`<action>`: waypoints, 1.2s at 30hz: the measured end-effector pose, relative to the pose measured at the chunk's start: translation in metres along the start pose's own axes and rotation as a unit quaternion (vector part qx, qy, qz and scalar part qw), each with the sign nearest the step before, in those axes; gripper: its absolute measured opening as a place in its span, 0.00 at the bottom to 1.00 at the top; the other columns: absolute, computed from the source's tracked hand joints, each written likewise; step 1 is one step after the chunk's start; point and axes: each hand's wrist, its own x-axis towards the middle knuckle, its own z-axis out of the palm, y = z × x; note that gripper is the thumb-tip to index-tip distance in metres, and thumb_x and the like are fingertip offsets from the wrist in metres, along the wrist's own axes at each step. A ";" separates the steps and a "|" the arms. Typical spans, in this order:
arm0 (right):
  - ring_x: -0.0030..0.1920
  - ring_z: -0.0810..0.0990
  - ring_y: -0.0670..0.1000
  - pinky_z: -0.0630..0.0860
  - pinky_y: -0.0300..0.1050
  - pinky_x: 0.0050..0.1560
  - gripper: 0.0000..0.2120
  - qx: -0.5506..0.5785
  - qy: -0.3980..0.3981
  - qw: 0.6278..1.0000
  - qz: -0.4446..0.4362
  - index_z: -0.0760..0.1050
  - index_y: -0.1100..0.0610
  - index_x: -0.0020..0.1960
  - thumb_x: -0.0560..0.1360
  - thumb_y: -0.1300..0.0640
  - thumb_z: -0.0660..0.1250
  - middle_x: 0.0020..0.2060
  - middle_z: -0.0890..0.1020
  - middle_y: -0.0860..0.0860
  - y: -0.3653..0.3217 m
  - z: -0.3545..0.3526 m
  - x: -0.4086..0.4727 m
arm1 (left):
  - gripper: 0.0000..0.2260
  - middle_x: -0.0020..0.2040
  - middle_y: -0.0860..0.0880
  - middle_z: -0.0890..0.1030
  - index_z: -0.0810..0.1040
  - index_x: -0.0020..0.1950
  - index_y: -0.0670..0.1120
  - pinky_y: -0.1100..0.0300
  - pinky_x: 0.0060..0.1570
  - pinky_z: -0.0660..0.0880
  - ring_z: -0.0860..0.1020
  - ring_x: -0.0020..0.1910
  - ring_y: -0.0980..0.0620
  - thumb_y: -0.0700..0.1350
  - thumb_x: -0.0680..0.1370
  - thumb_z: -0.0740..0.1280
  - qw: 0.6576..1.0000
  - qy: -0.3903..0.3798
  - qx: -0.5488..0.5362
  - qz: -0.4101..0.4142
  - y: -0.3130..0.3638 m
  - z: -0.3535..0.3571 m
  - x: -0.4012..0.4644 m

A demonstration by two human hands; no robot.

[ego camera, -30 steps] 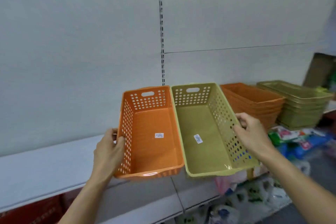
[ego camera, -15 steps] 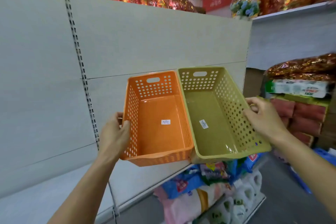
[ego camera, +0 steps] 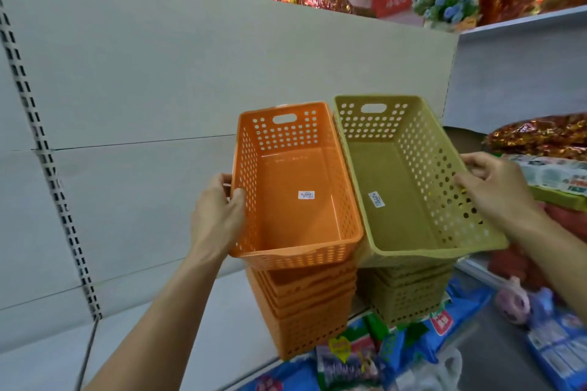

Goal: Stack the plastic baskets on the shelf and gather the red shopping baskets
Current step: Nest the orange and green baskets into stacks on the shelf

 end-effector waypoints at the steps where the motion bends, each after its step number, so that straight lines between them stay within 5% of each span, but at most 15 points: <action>1: 0.46 0.82 0.57 0.79 0.56 0.51 0.15 0.000 -0.003 1.000 0.004 0.76 0.58 0.62 0.75 0.63 0.64 0.48 0.81 0.56 0.007 -0.001 0.011 | 0.05 0.50 0.51 0.79 0.72 0.56 0.52 0.44 0.52 0.80 0.81 0.49 0.45 0.48 0.81 0.59 1.000 0.004 0.008 -0.002 0.002 0.008 0.002; 9: 0.36 0.76 0.50 0.71 0.44 0.36 0.13 0.001 -0.042 0.999 0.001 0.76 0.62 0.60 0.77 0.63 0.63 0.44 0.79 0.56 0.070 0.010 0.091 | 0.10 0.50 0.47 0.82 0.74 0.59 0.49 0.43 0.50 0.80 0.82 0.47 0.43 0.48 0.80 0.59 0.990 0.033 0.096 -0.093 0.002 0.048 0.002; 17: 0.43 0.80 0.60 0.77 0.52 0.43 0.07 -0.041 -0.155 0.987 -0.007 0.77 0.57 0.51 0.75 0.60 0.64 0.43 0.81 0.57 0.129 0.033 0.136 | 0.07 0.50 0.44 0.84 0.72 0.52 0.53 0.43 0.45 0.81 0.83 0.44 0.41 0.51 0.76 0.60 0.965 0.055 0.186 -0.174 -0.003 0.075 -0.015; 26: 0.48 0.80 0.61 0.77 0.53 0.50 0.12 -0.059 -0.209 0.976 0.007 0.80 0.57 0.51 0.75 0.51 0.63 0.45 0.83 0.57 0.161 0.059 0.137 | 0.17 0.49 0.46 0.82 0.72 0.67 0.47 0.43 0.43 0.83 0.83 0.40 0.44 0.52 0.80 0.61 0.958 0.039 0.179 -0.222 0.005 0.090 -0.027; 31: 0.51 0.80 0.59 0.77 0.53 0.53 0.11 -0.032 -0.297 0.954 0.003 0.78 0.58 0.55 0.75 0.60 0.62 0.50 0.83 0.59 0.168 0.064 0.134 | 0.19 0.56 0.42 0.81 0.71 0.70 0.42 0.48 0.46 0.82 0.83 0.45 0.45 0.47 0.80 0.64 0.965 0.026 0.112 -0.236 -0.002 0.096 -0.039; 34: 0.61 0.73 0.57 0.73 0.55 0.59 0.16 -0.127 -0.312 0.940 -0.054 0.73 0.54 0.63 0.76 0.55 0.59 0.60 0.79 0.56 0.169 0.063 0.122 | 0.23 0.67 0.43 0.76 0.67 0.74 0.44 0.51 0.54 0.77 0.79 0.57 0.45 0.45 0.80 0.65 0.966 0.010 0.109 -0.232 -0.012 0.096 -0.050; 36: 0.69 0.66 0.56 0.69 0.56 0.64 0.23 -0.147 -0.287 0.939 -0.118 0.65 0.52 0.71 0.78 0.49 0.58 0.68 0.72 0.53 0.157 0.059 0.100 | 0.24 0.67 0.44 0.76 0.64 0.76 0.46 0.55 0.49 0.76 0.79 0.54 0.48 0.41 0.80 0.63 0.967 -0.003 0.078 -0.243 -0.018 0.098 -0.056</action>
